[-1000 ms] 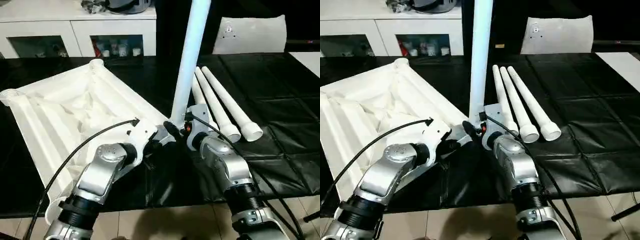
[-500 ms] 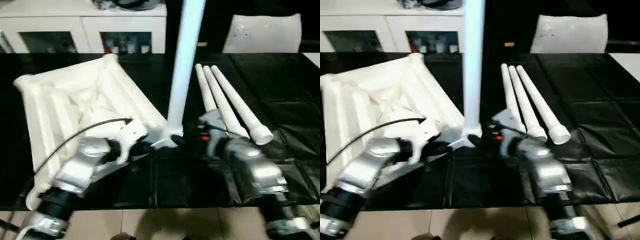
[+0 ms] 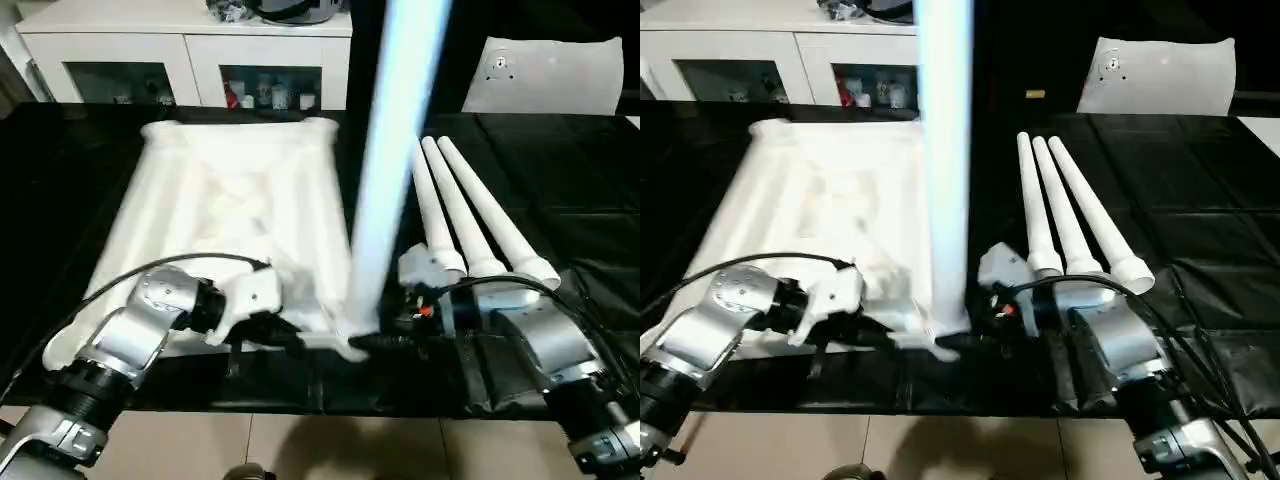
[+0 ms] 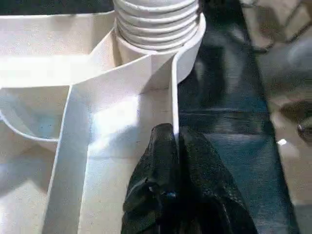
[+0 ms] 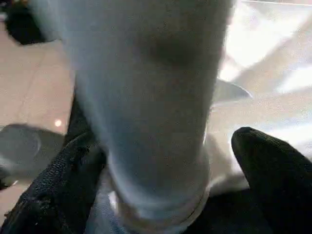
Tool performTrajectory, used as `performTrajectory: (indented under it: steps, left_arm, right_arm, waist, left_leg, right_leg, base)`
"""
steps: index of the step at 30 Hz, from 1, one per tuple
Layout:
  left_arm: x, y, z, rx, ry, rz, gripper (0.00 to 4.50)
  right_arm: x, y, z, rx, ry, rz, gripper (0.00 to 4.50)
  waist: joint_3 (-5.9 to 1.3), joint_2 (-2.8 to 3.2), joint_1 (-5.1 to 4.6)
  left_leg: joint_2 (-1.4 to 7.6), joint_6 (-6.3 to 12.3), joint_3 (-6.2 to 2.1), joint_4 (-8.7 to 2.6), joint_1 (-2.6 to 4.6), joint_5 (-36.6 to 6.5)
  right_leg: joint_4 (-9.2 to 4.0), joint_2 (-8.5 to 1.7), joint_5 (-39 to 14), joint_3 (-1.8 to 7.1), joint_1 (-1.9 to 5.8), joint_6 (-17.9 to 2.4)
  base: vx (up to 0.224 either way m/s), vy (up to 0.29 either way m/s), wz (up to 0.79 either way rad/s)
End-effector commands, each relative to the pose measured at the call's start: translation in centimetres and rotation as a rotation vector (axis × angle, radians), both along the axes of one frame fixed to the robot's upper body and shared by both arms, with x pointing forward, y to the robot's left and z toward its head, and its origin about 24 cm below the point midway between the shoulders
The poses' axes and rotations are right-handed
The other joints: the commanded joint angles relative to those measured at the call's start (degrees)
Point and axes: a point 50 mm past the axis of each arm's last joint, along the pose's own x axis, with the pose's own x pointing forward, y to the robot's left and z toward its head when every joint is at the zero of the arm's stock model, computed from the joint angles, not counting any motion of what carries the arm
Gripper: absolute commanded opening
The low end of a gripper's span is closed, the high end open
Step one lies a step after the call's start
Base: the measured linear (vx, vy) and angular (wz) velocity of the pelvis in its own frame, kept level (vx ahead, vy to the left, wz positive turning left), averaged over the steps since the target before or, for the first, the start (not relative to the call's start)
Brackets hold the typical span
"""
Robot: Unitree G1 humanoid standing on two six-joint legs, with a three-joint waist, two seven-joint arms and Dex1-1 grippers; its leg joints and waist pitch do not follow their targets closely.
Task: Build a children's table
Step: Rotate leg to tighten
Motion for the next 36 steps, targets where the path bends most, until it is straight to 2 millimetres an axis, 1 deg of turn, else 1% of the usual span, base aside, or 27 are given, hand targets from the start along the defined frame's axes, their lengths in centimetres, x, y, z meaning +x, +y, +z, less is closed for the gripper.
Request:
performTrajectory:
  steps: [1, 2, 3, 5, 6, 7, 8, 11, 12, 13, 16, 17, 19, 21, 23, 25, 26, 27, 28, 29, 30, 31, 32, 33, 34, 35, 36]
  left_arm:
    - [-0.1, -0.2, -0.2, 0.046, -0.002, -0.068, 0.0]
    - [-0.1, -0.2, -0.2, 0.052, -0.005, -0.077, 0.0]
    - [0.0, -0.1, -0.3, 0.055, -0.004, -0.083, 0.0]
    - [0.2, 0.0, -0.3, 0.066, -0.016, -0.09, 0.0]
    - [0.3, 0.1, -0.3, 0.068, -0.014, -0.086, 0.0]
    - [0.4, 0.1, -0.3, 0.067, -0.011, -0.083, 0.0]
    - [0.5, 0.1, -0.3, 0.068, -0.017, -0.085, 0.0]
    - [0.7, 0.3, -0.3, 0.071, -0.023, -0.073, 0.0]
    - [0.8, 0.4, -0.3, 0.071, -0.024, -0.069, 0.0]
    - [0.9, 0.4, -0.3, 0.071, -0.024, -0.066, 0.0]
    - [0.9, 0.5, -0.4, 0.069, -0.024, -0.064, 0.0]
    - [0.9, 0.6, -0.4, 0.059, -0.019, -0.056, 0.0]
    - [0.8, 0.6, -0.5, 0.046, -0.014, -0.033, 0.0]
    - [0.8, 0.6, -0.6, 0.044, -0.017, -0.019, 0.0]
    - [0.7, 0.3, -0.7, -0.014, -0.01, 0.08, 0.0]
    - [0.7, 0.1, -0.7, -0.054, -0.004, 0.157, 0.0]
    - [0.8, -0.1, -0.6, -0.083, -0.001, 0.206, 0.0]
    - [0.9, -0.2, -0.5, -0.111, 0.002, 0.258, 0.0]
    - [0.9, -0.4, -0.5, -0.128, 0.005, 0.299, 0.0]
    - [1.0, -0.6, -0.4, -0.149, 0.002, 0.361, 0.0]
    - [1.1, -0.9, -0.3, -0.173, -0.001, 0.431, 0.0]
    - [1.1, -1.2, -0.3, -0.198, 0.007, 0.505, 0.0]
    - [1.1, -1.8, -0.1, -0.225, 0.0, 0.59, 0.0]
    - [1.1, -2.0, -0.1, -0.233, -0.006, 0.616, 0.0]
    - [1.1, -2.5, -0.1, -0.246, -0.006, 0.661, 0.0]
    - [1.1, -3.1, 0.0, -0.254, -0.019, 0.721, 0.0]
    - [1.1, -3.6, 0.0, -0.254, -0.028, 0.756, 0.0]
  right_arm:
    - [0.0, 0.0, 0.1, -0.02, -0.004, 0.04, 4.48]
    - [0.0, 0.1, 0.1, -0.021, -0.001, 0.048, 4.31]
    - [0.0, 0.1, 0.0, -0.02, 0.01, 0.06, 4.2]
    - [-0.2, 0.2, 0.0, -0.022, 0.024, 0.083, 4.1]
    - [-0.1, 0.2, -0.1, -0.024, 0.024, 0.086, 4.03]
    - [-0.1, 0.2, -0.1, -0.024, 0.023, 0.086, 3.94]
    - [-0.1, 0.2, -0.2, -0.025, 0.025, 0.092, 3.86]
    - [-0.1, 0.2, -0.3, -0.023, 0.036, 0.1, 3.71]
    - [-0.1, 0.3, -0.4, -0.015, 0.047, 0.097, 3.58]
    - [-0.1, 0.3, -0.4, -0.008, 0.054, 0.094, 3.38]
    - [-0.1, 0.4, -0.4, 0.008, 0.063, 0.088, 3.24]
    - [-0.2, 0.6, -0.5, 0.029, 0.074, 0.081, 3.03]
    - [-0.2, 0.9, -0.6, 0.075, 0.107, 0.057, 3.03]
    - [-0.3, 1.1, -0.7, 0.105, 0.128, 0.045, 2.85]
    - [-0.6, 1.8, -1.2, 0.163, 0.164, -0.024, 2.82]
    - [-0.6, 2.3, -1.6, 0.192, 0.176, -0.088, 2.78]
    - [-0.7, 2.6, -1.8, 0.205, 0.173, -0.12, 2.78]
    - [-0.6, 2.9, -2.0, 0.214, 0.171, -0.163, 2.77]
    - [-0.4, 3.2, -2.3, 0.217, 0.172, -0.208, 2.77]
    - [-0.2, 3.5, -2.7, 0.22, 0.174, -0.279, 2.77]
    - [0.1, 3.9, -3.0, 0.221, 0.177, -0.352, 2.77]
    - [0.4, 4.2, -3.4, 0.217, 0.182, -0.425, 2.76]
    - [0.6, 4.9, -3.7, 0.224, 0.187, -0.486, 2.76]
    - [0.6, 5.1, -3.8, 0.229, 0.189, -0.5, 2.76]
    - [0.8, 5.5, -4.0, 0.227, 0.194, -0.549, 2.76]
    - [1.0, 6.1, -4.1, 0.221, 0.195, -0.596, 2.76]
    - [1.2, 6.5, -4.1, 0.21, 0.188, -0.644, 2.76]
  waist:
    - [-3.38, 0.04, -0.45]
    - [-3.43, -0.03, -0.5]
    - [-3.45, -0.28, -0.46]
    - [-3.53, -0.22, -0.47]
    - [-3.52, -0.36, -0.5]
    - [-3.51, -0.26, -0.48]
    - [-3.51, -0.42, -0.48]
    - [-3.37, -0.38, -0.46]
    - [-3.33, -0.51, -0.47]
    - [-3.3, -0.46, -0.45]
    - [-3.26, -0.44, -0.41]
    - [-3.29, -0.42, -0.4]
    - [-3.39, -0.42, -0.36]
    - [-3.4, -0.37, -0.31]
    - [-3.39, -0.24, -0.34]
    - [-3.27, -0.32, -0.51]
    - [-3.26, -0.27, -0.65]
    - [-3.1, -0.32, -1.08]
    - [-3.12, -0.41, -1.29]
    - [-3.04, -0.4, -1.78]
    - [-2.97, -0.45, -2.52]
    - [-3.0, -0.5, -2.79]
    - [-2.97, -0.46, -3.28]
    - [-3.02, -0.47, -3.66]
    - [-3.1, -0.76, -3.77]
    - [-3.1, -0.58, -3.96]
    - [-3.09, -0.72, -4.12]
  left_leg:
    - [2.8, 1.65, -0.56, -4.0, 0.82, -12.02]
    - [2.8, 1.71, -0.56, -3.95, 0.72, -11.74]
    - [2.71, 1.99, -0.54, -3.87, 0.68, -11.2]
    - [2.74, 2.22, -0.54, -3.82, 0.59, -10.48]
    - [2.76, 2.3, -0.49, -3.8, 0.6, -10.39]
    - [2.74, 2.37, -0.46, -3.79, 0.67, -10.45]
    - [2.79, 2.31, -0.45, -3.8, 0.68, -10.51]
    - [2.74, 2.1, -0.46, -3.84, 0.7, -11.52]
    - [2.76, 1.89, -0.47, -3.9, 0.74, -11.94]
    - [2.74, 1.82, -0.48, -3.9, 0.76, -12.16]
    - [2.82, 1.44, -0.57, -4.02, 0.78, -12.64]
    - [2.81, 1.39, -0.57, -4.01, 0.78, -12.67]
    - [2.8, 1.49, -0.54, -3.94, 0.78, -12.02]
    - [2.82, 1.64, -0.53, -3.95, 0.68, -11.63]
    - [2.86, 1.44, -0.55, -3.98, 0.7, -11.54]
    - [2.87, 1.12, -0.62, -4.13, 0.68, -12.34]
    - [2.89, 0.48, -0.63, -4.19, 0.77, -13.0]
    - [2.72, 0.16, -0.75, -4.38, 0.66, -14.07]
    - [2.77, -0.16, -0.73, -4.39, 0.76, -14.1]
    - [2.64, -0.38, -0.86, -4.42, 0.64, -14.44]
    - [2.51, -0.49, -0.95, -4.44, 0.33, -14.31]
    - [2.48, -0.68, -0.95, -4.46, 0.33, -14.36]
    - [2.34, -0.56, -1.01, -4.38, 0.25, -14.27]
    - [2.39, -0.31, -0.92, -4.26, 0.29, -13.99]
    - [2.42, -0.07, -0.87, -4.17, 0.36, -13.86]
    - [2.37, 0.41, -0.84, -4.15, 0.3, -13.1]
    - [2.3, 0.99, -0.81, -4.08, 0.11, -12.31]
  right_leg:
    - [-3.96, -3.86, -10.0, 1.97, 2.54, -12.84]
    - [-3.9, -3.92, -9.52, 1.99, 2.64, -12.88]
    - [-3.88, -3.88, -9.33, 1.95, 2.71, -12.89]
    - [-3.78, -3.87, -8.56, 1.91, 2.78, -12.93]
    - [-3.76, -3.86, -8.39, 1.91, 2.77, -12.95]
    - [-3.79, -3.85, -8.73, 1.88, 2.67, -13.1]
    - [-3.8, -3.91, -9.02, 1.88, 2.7, -13.16]
    - [-4.02, -3.93, -11.46, 1.89, 2.6, -12.79]
    - [-4.09, -3.94, -12.68, 1.92, 2.57, -12.48]
    - [-4.14, -3.97, -13.36, 1.93, 2.54, -12.36]
    - [-4.26, -4.02, -15.24, 1.97, 2.47, -11.7]
    - [-4.25, -3.98, -15.31, 1.97, 2.44, -11.58]
    - [-4.13, -3.96, -13.99, 1.98, 2.48, -11.88]
    - [-4.05, -3.93, -13.05, 1.9, 2.47, -12.16]
    - [-3.91, -3.96, -12.48, 1.91, 2.48, -12.5]
    - [-4.1, -4.03, -13.48, 1.91, 2.41, -12.46]
    - [-4.01, -4.08, -14.65, 1.96, 2.33, -12.25]
    - [-4.34, -4.06, -17.14, 1.89, 2.35, -11.65]
    - [-4.37, -4.11, -17.53, 1.98, 2.27, -11.49]
    - [-4.52, -4.11, -19.04, 1.94, 2.32, -11.04]
    - [-4.56, -4.06, -19.69, 1.89, 2.34, -10.82]
    - [-4.57, -4.02, -20.12, 1.85, 2.39, -10.62]
    - [-4.81, -3.98, -20.81, 1.81, 2.34, -10.39]
    - [-4.92, -3.97, -20.28, 1.89, 2.23, -10.66]
    - [-4.9, -3.9, -20.16, 1.92, 2.23, -10.56]
    - [-4.88, -3.84, -19.51, 1.97, 2.22, -10.63]
    - [-4.97, -3.77, -18.78, 1.95, 2.33, -10.46]
  base:
    - [0.0, 0.0, 0.0]
    - [0.0, 0.0, 0.0]
    - [0.0, 0.0, 0.0]
    - [0.0, 0.0, 0.0]
    - [0.0, 0.0, 0.0]
    - [0.0, 0.0, 0.0]
    - [0.0, 0.0, 0.0]
    - [0.0, 0.0, 0.0]
    - [0.0, 0.0, 0.0]
    - [0.0, 0.0, 0.0]
    - [0.0, 0.0, 0.0]
    - [0.0, 0.0, 0.0]
    - [0.0, 0.0, 0.0]
    - [0.0, 0.0, 0.0]
    - [0.0, 0.0, 0.0]
    - [0.0, 0.0, 0.0]
    - [0.0, 0.0, 0.0]
    - [0.0, 0.0, 0.0]
    - [0.0, 0.0, 0.0]
    - [0.0, 0.0, 0.0]
    - [0.0, 0.0, 0.0]
    - [0.0, 0.0, 0.0]
    - [0.0, 0.0, 0.0]
    - [0.0, 0.0, 0.0]
    - [0.0, 0.0, 0.0]
    - [0.0, 0.0, 0.0]
    - [0.0, 0.0, 0.0]
